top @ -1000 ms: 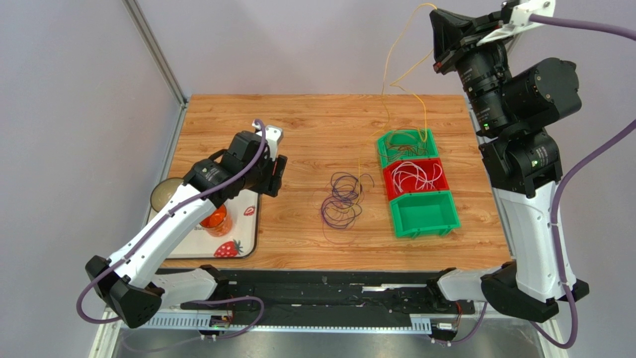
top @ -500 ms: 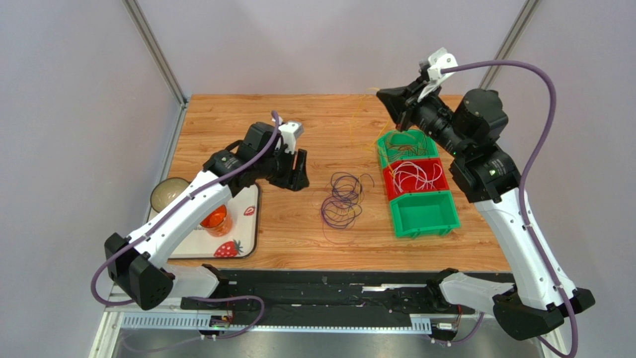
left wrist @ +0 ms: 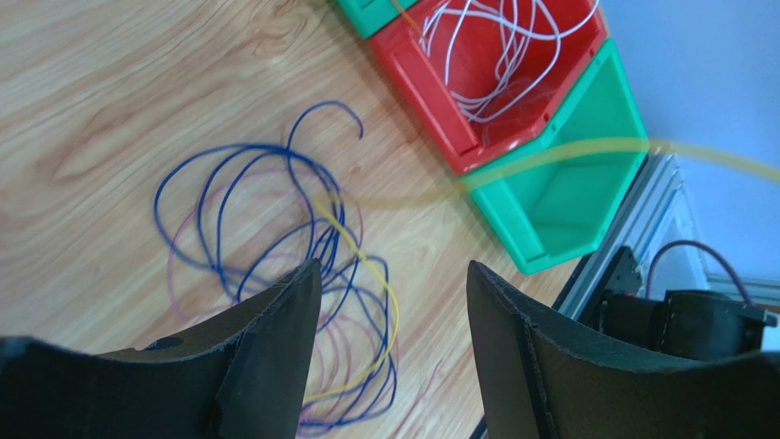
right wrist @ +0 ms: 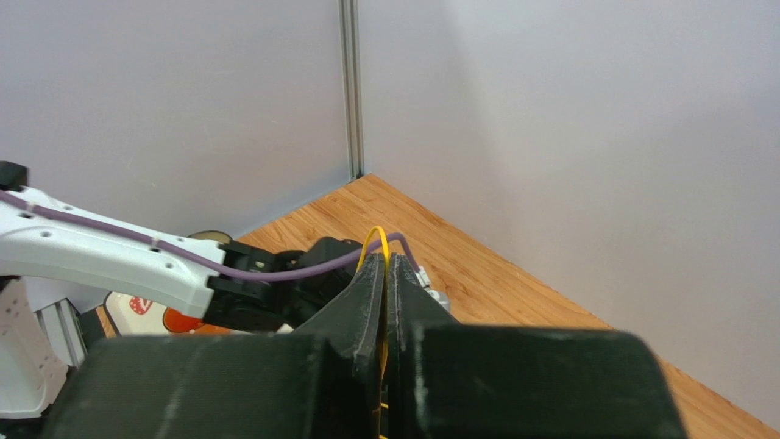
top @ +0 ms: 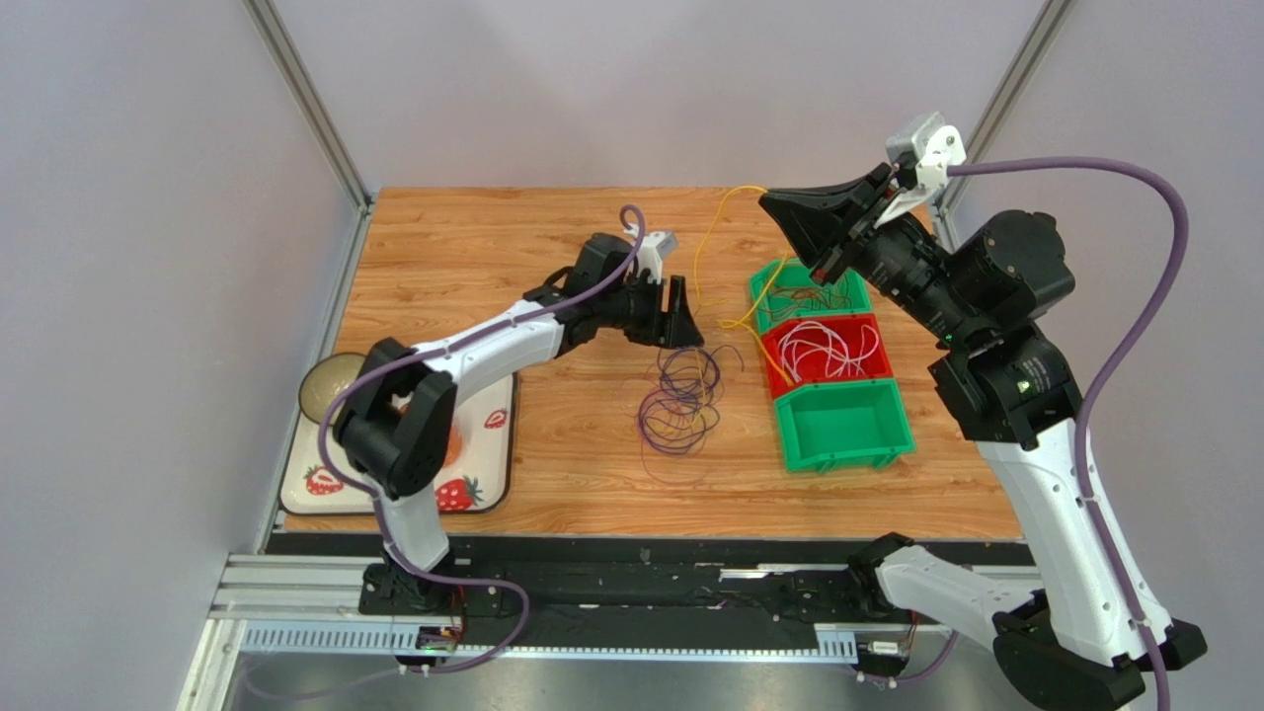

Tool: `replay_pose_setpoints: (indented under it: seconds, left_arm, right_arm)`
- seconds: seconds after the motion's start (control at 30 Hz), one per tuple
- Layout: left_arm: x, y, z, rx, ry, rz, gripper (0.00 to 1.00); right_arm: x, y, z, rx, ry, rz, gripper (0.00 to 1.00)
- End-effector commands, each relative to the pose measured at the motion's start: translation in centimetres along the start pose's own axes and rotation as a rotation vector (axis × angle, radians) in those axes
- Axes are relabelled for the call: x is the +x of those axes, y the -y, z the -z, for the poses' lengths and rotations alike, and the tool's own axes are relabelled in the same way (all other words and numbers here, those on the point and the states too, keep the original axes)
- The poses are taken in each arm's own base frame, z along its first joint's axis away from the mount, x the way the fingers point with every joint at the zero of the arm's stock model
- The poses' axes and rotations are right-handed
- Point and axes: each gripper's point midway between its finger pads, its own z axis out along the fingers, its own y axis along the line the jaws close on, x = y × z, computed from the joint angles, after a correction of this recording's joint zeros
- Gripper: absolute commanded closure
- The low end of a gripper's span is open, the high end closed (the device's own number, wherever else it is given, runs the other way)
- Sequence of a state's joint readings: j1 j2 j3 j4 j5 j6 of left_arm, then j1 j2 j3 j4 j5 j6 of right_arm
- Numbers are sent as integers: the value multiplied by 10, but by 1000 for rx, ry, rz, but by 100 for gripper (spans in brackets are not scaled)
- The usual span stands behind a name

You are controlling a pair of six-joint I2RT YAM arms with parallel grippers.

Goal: Untangle the cables
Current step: Place the cable in the bin.

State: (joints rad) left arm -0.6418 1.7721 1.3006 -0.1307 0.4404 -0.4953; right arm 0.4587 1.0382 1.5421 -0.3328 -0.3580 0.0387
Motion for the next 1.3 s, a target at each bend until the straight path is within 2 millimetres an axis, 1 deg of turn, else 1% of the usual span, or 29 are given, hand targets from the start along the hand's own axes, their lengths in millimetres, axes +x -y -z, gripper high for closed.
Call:
replay_pose_setpoints:
  seconds: [0.0, 0.03, 0.07, 0.1, 0.17, 0.2, 0.23, 0.27, 0.3, 0.33, 0.4, 0.43, 0.47, 0.53, 0.63, 0.67, 0.73, 0.77, 0.83, 0.87, 0.93, 0.97, 1.0, 1.07, 1.1, 1.17, 1.2, 1.23, 1.27]
  left_arm:
    - [-59, 43, -16, 175, 155, -62, 33]
    - [-60, 37, -21, 152, 152, -77, 33]
    - [-64, 36, -24, 142, 156, -85, 33]
    - [-62, 30, -32, 134, 145, -87, 34]
    - [-62, 27, -39, 137, 142, -97, 38]
    - [-63, 24, -45, 134, 139, -95, 43]
    - [-62, 23, -48, 132, 137, -97, 53]
    - [-66, 22, -49, 125, 144, -100, 60]
    - [-65, 21, -52, 121, 141, -98, 66]
    - [-65, 22, -54, 123, 141, -100, 77]
    - [-67, 24, -55, 130, 150, -110, 81]
    - [-67, 26, -56, 131, 153, -113, 92]
    - [-70, 27, -55, 126, 157, -113, 98]
    - [-73, 33, -53, 136, 160, -113, 100]
    - [-92, 55, -42, 157, 187, -128, 100]
    - [-104, 67, -36, 173, 209, -139, 100]
    - [-115, 83, -26, 196, 233, -128, 100]
    - [-129, 95, -20, 234, 277, -139, 100]
    - [-140, 111, -13, 292, 310, -105, 100]
    - [-150, 124, -7, 343, 338, -118, 100]
    - [-153, 130, -11, 381, 326, -87, 100]
    - [-159, 138, -7, 407, 330, -90, 100]
    - [-160, 141, -7, 424, 327, -69, 100]
    - [-167, 152, 1, 465, 351, -79, 100]
    - [-169, 155, 3, 470, 354, -79, 100]
    - [-171, 163, 6, 479, 345, -95, 100]
    - [-168, 162, 1, 479, 332, -100, 100]
    - [-165, 164, 0, 493, 319, -104, 100]
    - [-161, 161, -8, 499, 303, -100, 100]
  right_arm:
    - [-21, -9, 5, -32, 61, 4, 100]
    - [-23, -10, 6, -34, 65, 4, 100]
    - [-25, -11, 8, -38, 70, 5, 100]
    - [-27, -12, 10, -40, 74, 4, 100]
    - [-30, -16, 13, -53, 82, 6, 100]
    - [-32, -17, 14, -56, 85, 7, 100]
    - [-33, -19, 16, -61, 89, 7, 100]
    - [-35, -20, 18, -65, 93, 8, 100]
    - [-37, -21, 19, -68, 97, 8, 100]
    - [-38, -22, 20, -72, 101, 8, 100]
    - [-39, -24, 22, -77, 103, 8, 100]
    - [-39, -24, 22, -77, 104, 5, 100]
    - [-40, -25, 23, -79, 106, 6, 100]
    - [-40, -25, 22, -78, 107, -1, 100]
    - [-40, -25, 22, -82, 114, -11, 100]
    - [-41, -27, 23, -85, 119, -22, 100]
    - [-40, -30, 22, -107, 125, -32, 100]
    - [-39, -31, 22, -111, 124, -44, 100]
    - [-38, -33, 21, -122, 124, -52, 100]
    - [-38, -33, 22, -119, 122, -57, 100]
    - [-39, -32, 22, -109, 127, -60, 100]
    - [-39, -30, 22, -101, 125, -63, 100]
    - [-41, -29, 24, -93, 132, -63, 100]
    - [-44, -25, 27, -61, 146, -65, 100]
    - [-45, -24, 28, -49, 152, -69, 100]
    - [-49, -14, 31, 15, 169, -76, 100]
    - [-48, -10, 31, 39, 171, -81, 100]
    - [-49, -1, 34, 95, 179, -85, 100]
    - [-49, 4, 35, 121, 182, -89, 100]
